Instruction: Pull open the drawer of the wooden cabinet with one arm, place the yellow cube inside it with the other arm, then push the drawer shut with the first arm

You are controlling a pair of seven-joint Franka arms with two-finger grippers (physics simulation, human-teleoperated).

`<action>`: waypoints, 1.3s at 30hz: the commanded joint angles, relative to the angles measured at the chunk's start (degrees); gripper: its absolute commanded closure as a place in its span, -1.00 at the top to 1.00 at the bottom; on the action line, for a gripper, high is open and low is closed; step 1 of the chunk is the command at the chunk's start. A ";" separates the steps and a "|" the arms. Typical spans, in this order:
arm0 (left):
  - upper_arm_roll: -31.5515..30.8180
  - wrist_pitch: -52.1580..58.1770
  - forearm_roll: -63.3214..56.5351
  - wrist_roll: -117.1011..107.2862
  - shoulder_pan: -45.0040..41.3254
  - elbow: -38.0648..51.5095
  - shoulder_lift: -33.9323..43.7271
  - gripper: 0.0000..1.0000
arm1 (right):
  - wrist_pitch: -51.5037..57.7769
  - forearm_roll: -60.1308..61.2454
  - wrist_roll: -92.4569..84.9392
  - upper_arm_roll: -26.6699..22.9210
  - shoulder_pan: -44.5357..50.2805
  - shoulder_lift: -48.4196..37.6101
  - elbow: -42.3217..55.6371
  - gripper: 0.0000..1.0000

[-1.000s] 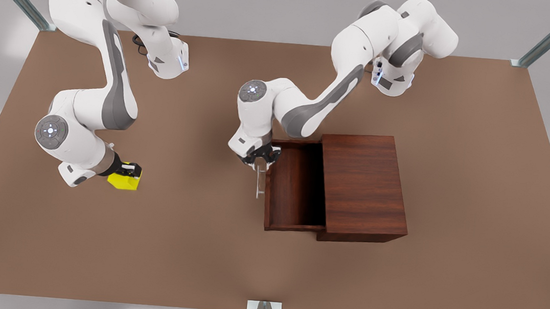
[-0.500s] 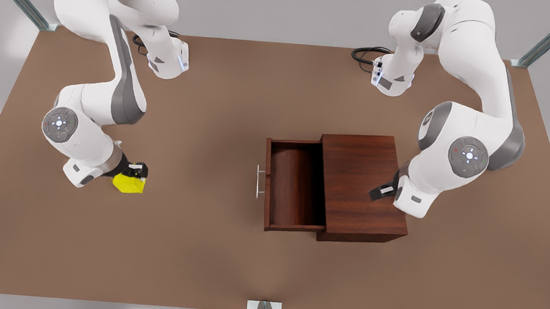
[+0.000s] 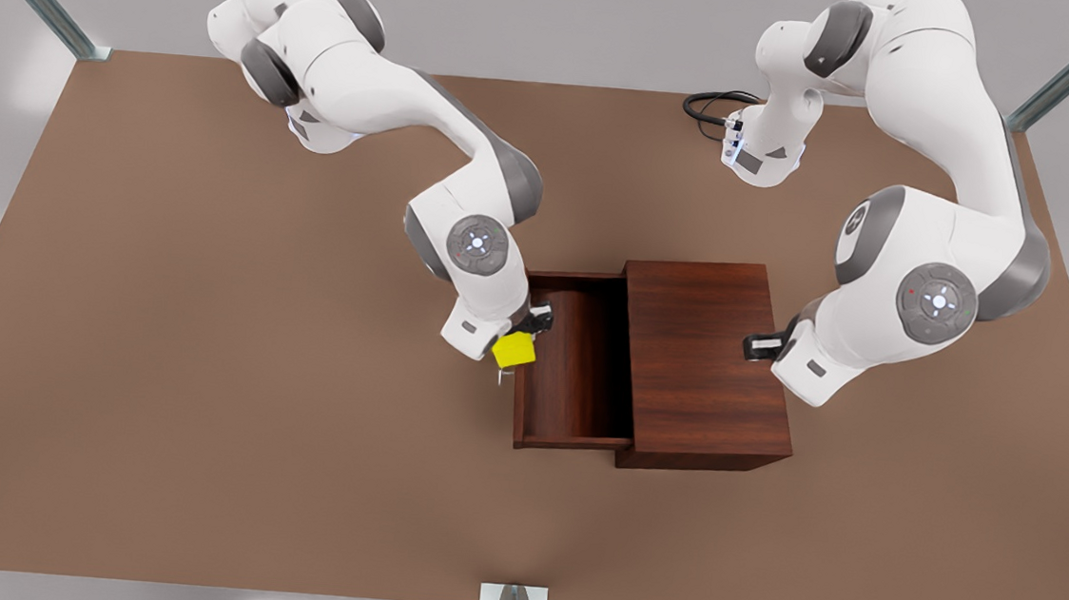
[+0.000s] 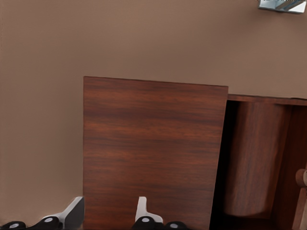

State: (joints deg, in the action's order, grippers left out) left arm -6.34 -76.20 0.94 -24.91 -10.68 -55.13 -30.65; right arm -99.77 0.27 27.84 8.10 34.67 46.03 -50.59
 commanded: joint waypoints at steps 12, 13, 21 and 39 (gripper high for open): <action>-0.34 -6.59 7.50 -55.94 -1.45 0.03 -1.79 -0.57 | -6.84 0.34 26.66 -0.37 4.71 2.13 0.14 1.00; -0.34 -6.59 7.50 -57.09 -2.06 0.03 -1.87 -0.57 | -6.49 0.34 26.66 -0.46 4.71 1.96 0.05 1.00; -0.34 -13.09 10.75 -76.24 -9.27 -0.06 -4.77 -0.57 | 4.15 -3.00 3.11 -0.54 -18.40 -30.02 -27.45 1.00; -0.34 -55.19 12.68 -143.48 -28.78 -0.33 -20.24 -0.57 | 9.68 0.17 -24.85 -14.34 -21.22 -35.04 -30.97 1.00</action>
State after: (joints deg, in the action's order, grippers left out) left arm -6.66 -123.77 12.62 -122.76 -39.04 -55.49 -50.51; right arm -90.63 0.57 16.37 -6.27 13.27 10.99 -81.58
